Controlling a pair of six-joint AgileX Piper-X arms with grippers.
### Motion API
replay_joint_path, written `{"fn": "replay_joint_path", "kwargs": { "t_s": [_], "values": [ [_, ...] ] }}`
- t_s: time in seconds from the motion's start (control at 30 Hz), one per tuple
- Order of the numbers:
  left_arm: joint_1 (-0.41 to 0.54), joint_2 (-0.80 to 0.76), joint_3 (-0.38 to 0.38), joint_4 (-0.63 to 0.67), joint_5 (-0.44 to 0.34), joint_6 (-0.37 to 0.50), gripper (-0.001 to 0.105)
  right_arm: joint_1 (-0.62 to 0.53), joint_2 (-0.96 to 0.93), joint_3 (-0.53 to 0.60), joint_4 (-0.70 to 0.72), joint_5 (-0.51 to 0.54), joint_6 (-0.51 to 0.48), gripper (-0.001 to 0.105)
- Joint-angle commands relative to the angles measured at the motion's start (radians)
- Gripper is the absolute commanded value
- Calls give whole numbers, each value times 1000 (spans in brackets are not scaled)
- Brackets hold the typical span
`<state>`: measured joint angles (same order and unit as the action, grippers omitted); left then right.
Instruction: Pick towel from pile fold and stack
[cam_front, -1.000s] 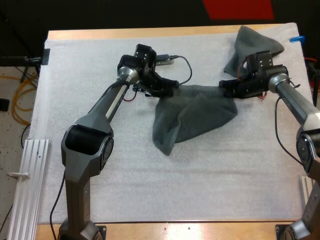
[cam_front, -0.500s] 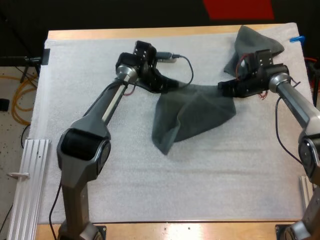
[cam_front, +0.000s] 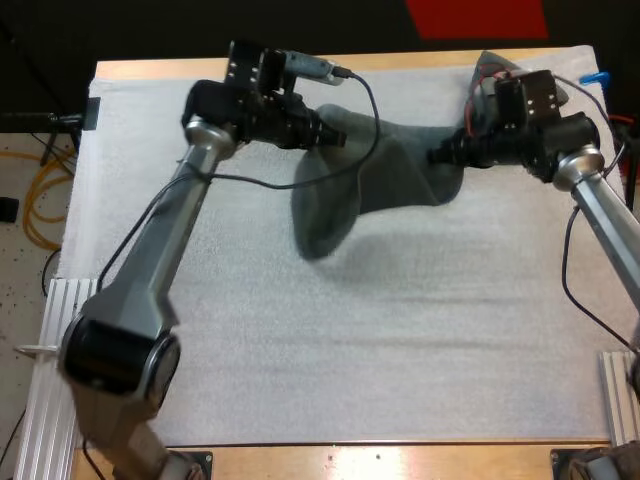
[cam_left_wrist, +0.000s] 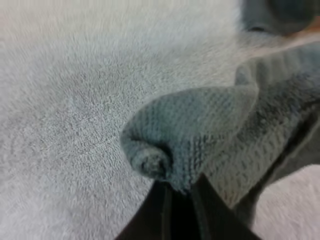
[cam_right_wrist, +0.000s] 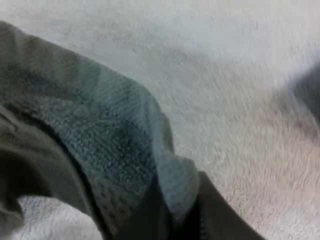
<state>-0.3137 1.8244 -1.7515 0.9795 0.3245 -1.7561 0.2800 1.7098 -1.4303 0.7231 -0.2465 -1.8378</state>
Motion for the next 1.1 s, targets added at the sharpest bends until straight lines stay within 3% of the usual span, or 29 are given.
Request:
{"fn": "replay_joint_path", "kwargs": {
  "t_s": [0.0,0.2,0.43,0.63,0.83,0.9,1.07],
  "values": [
    [-6,-57,-4,4,-21,25,0,18,-54,-2,7,39,-30,0],
    [-6,-215,-4,11,-53,72,0,56,-208,-2,10,143,-29,0],
    [-6,-354,-2,133,-53,109,0,123,-357,-2,54,149,-29,0],
    [-6,-438,26,279,-52,119,0,210,-439,-2,206,137,-29,0],
    [-65,-608,221,279,-52,90,0,311,-516,-2,383,137,-19,0],
    [-107,-693,325,272,-52,53,0,356,-546,-2,454,137,5,0],
    [-186,-841,490,272,-67,-38,0,434,-596,-1,648,137,49,0]
  ]
}}
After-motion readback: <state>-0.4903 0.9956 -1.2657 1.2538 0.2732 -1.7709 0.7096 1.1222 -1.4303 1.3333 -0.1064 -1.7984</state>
